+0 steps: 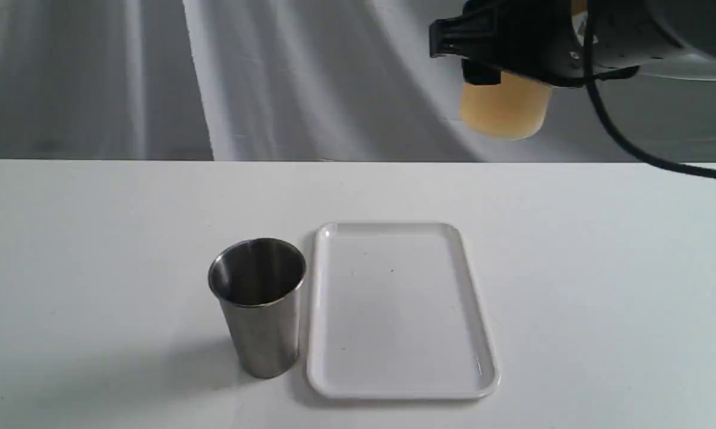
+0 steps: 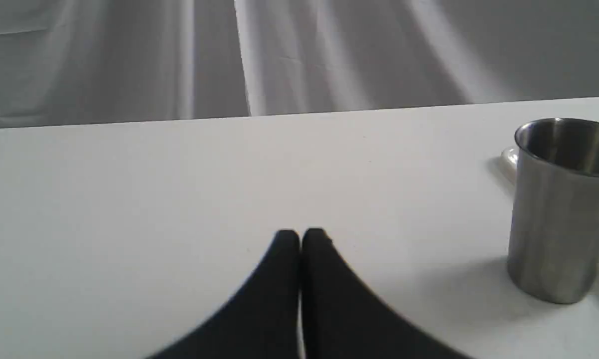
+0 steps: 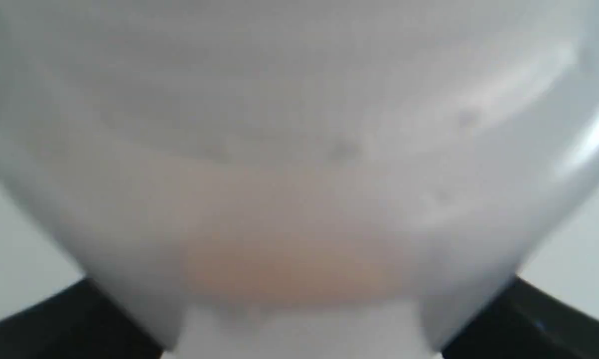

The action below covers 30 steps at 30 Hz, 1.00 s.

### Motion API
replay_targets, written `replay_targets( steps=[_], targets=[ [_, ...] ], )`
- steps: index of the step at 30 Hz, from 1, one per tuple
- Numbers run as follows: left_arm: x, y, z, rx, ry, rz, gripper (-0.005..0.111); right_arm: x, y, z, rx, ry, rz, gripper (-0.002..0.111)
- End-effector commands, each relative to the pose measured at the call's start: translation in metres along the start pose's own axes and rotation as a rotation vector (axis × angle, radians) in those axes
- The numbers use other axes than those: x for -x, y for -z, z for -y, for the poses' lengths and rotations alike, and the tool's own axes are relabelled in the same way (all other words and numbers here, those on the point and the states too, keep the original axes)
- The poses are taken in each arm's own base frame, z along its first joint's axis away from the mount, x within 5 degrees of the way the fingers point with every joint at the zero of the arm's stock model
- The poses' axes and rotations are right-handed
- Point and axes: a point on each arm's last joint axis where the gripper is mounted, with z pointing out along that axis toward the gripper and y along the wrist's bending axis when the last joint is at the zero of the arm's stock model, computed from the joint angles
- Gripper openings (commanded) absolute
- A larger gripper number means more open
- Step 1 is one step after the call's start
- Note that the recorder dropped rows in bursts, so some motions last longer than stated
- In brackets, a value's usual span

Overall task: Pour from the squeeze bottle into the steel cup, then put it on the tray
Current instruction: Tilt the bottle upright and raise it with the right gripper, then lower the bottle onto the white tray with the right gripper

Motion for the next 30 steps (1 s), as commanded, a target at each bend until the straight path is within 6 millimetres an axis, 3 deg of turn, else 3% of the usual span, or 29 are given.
replay_targets(
  steps=[1, 7, 11, 21, 30],
  targets=[
    [-0.001, 0.0, 0.0, 0.002, 0.005, 0.006, 0.0, 0.012, 0.004, 0.003, 0.085, 0.05, 0.068, 0.014],
    [-0.001, 0.0, 0.0, 0.001, 0.007, 0.006, 0.0, 0.021, 0.0, 0.004, 0.227, 0.066, 0.176, 0.014],
    [-0.001, 0.0, 0.0, 0.001, 0.007, 0.006, 0.0, 0.015, -0.008, 0.005, 0.296, 0.063, 0.253, 0.014],
    [-0.001, 0.0, 0.0, 0.002, 0.005, 0.006, 0.0, -0.044, -0.039, 0.007, 0.319, 0.011, 0.348, 0.014],
    [-0.001, 0.0, 0.0, 0.001, 0.008, 0.006, 0.0, -0.088, -0.08, -0.01, 0.312, 0.086, 0.214, 0.014]
  ],
)
